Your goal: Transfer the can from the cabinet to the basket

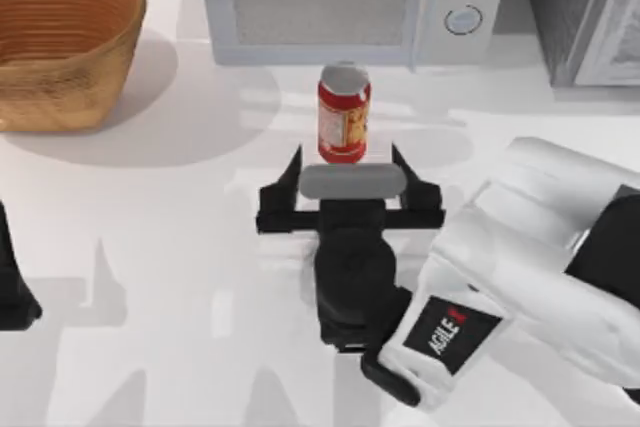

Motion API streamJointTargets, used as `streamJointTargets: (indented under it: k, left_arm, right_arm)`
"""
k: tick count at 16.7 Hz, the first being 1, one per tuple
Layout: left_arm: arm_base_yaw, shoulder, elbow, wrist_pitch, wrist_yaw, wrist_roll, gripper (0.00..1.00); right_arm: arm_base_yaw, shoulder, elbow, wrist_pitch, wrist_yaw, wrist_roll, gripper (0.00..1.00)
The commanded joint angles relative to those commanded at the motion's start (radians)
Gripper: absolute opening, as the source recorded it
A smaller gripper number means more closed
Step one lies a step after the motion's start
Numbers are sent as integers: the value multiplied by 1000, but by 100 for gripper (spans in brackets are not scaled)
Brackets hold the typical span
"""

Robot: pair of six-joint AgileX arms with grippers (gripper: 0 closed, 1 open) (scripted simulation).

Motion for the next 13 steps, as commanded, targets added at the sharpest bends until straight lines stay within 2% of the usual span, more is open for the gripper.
streamJointTargets:
  k: [3, 7, 13]
  left_arm:
    - [0, 0, 0, 0, 0, 0, 100]
    - [0, 0, 0, 0, 0, 0, 100]
    - [0, 0, 0, 0, 0, 0, 100]
  right_arm:
    - [34, -18, -49, 38, 34, 1, 100]
    - [28, -14, -48, 37, 30, 1, 100]
    - [-40, -49, -187, 141, -37, -1, 100]
